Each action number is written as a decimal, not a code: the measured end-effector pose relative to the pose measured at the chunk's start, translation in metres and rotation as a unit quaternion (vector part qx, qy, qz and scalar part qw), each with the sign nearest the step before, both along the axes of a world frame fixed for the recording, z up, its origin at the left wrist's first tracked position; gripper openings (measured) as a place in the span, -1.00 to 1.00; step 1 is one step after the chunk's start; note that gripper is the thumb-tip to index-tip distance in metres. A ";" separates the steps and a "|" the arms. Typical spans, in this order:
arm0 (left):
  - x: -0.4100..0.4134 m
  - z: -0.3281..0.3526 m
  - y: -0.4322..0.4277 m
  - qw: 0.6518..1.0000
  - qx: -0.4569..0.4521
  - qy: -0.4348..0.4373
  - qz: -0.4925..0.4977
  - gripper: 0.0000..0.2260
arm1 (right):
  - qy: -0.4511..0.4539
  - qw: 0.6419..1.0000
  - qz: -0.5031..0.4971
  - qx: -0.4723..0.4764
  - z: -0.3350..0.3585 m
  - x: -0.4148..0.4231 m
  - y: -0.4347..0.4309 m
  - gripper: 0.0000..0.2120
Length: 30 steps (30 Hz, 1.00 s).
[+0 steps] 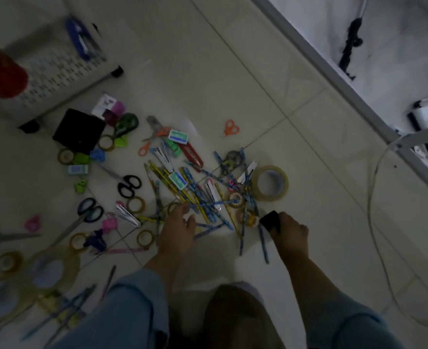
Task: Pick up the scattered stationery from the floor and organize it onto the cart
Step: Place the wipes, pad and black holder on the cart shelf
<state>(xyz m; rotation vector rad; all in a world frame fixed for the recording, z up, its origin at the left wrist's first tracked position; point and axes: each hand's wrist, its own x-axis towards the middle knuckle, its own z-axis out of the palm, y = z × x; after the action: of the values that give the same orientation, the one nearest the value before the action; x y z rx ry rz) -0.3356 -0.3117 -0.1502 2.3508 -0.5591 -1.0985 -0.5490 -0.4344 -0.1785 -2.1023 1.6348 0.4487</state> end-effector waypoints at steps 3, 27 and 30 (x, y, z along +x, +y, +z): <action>0.022 0.020 0.003 0.999 -0.010 0.014 0.051 -0.72 | -0.184 0.977 -0.095 0.045 0.027 0.050 0.009 -0.89; 0.335 -0.043 -0.017 0.980 0.031 -0.121 0.153 -0.38 | -0.341 0.936 -0.012 0.080 -0.003 0.366 -0.024 -0.76; 0.352 -0.063 -0.025 0.979 0.123 -0.118 0.113 -0.29 | -0.367 0.927 0.015 0.082 -0.029 0.376 -0.032 -0.62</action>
<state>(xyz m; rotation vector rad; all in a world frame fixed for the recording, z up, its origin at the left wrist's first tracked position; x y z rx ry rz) 0.0162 -0.3368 -0.2130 2.7030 -0.2364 -0.8303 -0.1732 -0.4661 -0.2070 -1.8405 1.0802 -0.1871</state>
